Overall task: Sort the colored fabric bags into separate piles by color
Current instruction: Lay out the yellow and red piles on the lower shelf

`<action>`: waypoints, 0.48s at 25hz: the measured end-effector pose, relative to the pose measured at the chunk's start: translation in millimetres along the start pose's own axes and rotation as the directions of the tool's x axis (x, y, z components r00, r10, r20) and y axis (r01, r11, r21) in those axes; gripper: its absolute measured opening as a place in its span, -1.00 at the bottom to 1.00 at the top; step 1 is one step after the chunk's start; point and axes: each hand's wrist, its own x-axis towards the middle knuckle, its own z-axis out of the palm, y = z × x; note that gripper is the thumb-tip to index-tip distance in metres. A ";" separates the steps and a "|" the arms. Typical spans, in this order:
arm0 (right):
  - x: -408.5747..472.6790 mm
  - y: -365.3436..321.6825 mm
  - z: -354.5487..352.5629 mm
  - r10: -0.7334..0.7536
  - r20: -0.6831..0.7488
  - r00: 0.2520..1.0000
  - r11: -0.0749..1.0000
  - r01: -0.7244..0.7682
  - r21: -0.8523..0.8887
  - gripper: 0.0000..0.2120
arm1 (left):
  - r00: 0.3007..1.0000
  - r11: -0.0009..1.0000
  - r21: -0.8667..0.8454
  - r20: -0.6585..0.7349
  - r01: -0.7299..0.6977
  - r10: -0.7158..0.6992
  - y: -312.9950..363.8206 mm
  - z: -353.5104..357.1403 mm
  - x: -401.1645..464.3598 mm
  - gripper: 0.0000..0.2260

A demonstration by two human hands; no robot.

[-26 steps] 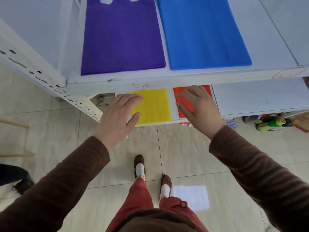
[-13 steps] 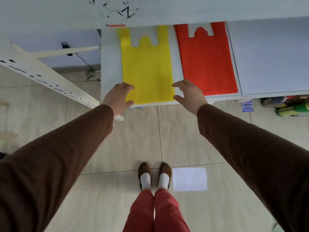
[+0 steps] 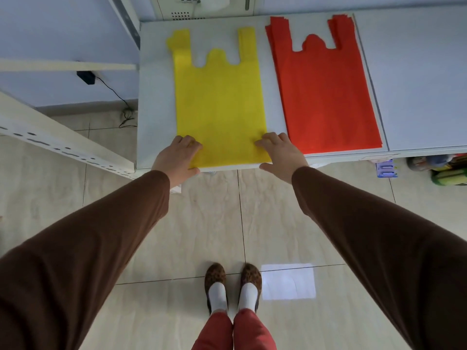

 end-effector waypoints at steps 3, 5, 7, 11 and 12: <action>0.8 -2.3 3.3 0.005 -0.030 1.000 1.000 -0.005 0.002 -0.46 | 1.000 1.000 0.028 -0.011 -0.011 0.012 -1.6 0.9 -0.1 -0.54; 1.6 -0.7 3.6 0.009 -0.041 0.999 0.999 -0.007 0.049 -0.49 | 1.000 1.000 0.014 -0.013 -0.017 0.017 -3.5 0.9 -0.9 -0.55; 2.7 1.9 2.0 0.021 -0.043 0.999 0.994 -0.016 0.107 -0.51 | 1.000 1.000 -0.015 -0.017 -0.015 0.015 -7.0 0.6 -0.7 -0.57; 5.7 -3.8 0.4 0.040 -0.022 0.999 0.995 -0.038 0.092 -0.49 | 0.999 0.999 -0.032 -0.025 0.019 -0.020 -8.1 1.8 0.0 -0.59; 4.6 -5.7 -1.2 0.045 -0.001 0.999 0.995 -0.045 0.084 -0.46 | 1.000 1.000 -0.012 -0.013 0.026 -0.026 -4.9 1.4 0.1 -0.57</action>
